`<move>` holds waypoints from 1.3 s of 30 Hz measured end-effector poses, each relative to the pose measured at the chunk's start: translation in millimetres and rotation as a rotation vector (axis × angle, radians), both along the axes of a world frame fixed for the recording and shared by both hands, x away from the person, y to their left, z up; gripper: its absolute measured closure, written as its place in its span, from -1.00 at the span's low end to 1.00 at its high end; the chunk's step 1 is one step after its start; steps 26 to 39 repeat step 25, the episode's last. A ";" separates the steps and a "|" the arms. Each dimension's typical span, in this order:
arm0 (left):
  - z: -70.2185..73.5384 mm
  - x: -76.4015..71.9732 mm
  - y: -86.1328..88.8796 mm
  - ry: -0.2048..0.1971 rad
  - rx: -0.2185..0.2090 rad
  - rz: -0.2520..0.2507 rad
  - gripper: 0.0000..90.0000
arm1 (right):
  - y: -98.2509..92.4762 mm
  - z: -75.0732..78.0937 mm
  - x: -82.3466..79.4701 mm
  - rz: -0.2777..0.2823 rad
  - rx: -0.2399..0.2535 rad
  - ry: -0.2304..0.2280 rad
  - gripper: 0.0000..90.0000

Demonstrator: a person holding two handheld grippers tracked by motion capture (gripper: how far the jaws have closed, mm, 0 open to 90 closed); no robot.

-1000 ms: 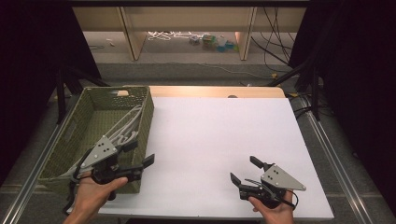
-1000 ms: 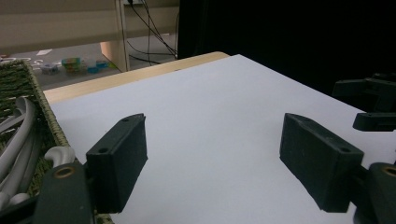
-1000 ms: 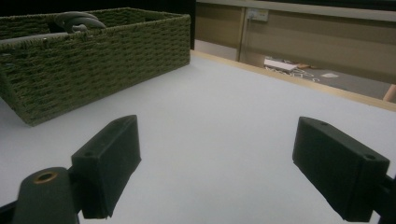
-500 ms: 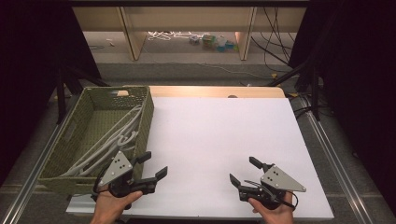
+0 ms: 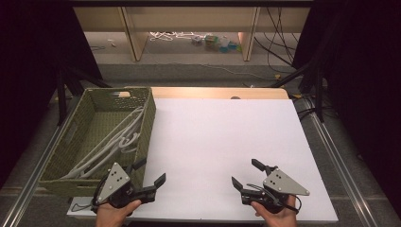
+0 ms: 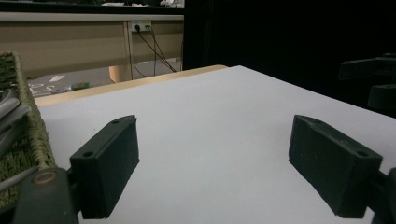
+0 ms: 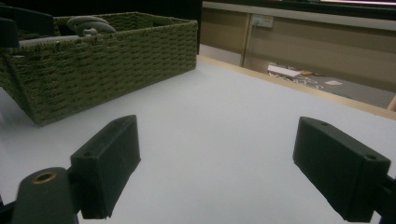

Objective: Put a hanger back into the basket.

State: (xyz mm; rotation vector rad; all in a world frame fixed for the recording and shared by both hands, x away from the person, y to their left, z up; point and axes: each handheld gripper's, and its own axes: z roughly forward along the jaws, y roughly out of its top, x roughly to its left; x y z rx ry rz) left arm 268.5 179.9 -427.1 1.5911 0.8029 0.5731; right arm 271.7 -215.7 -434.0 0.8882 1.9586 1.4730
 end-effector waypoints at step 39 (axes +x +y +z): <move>-1.7 2.5 -0.5 -0.007 0.029 -0.002 -0.64 | 0.5 0.7 -1.0 0.006 0.002 -0.004 -0.65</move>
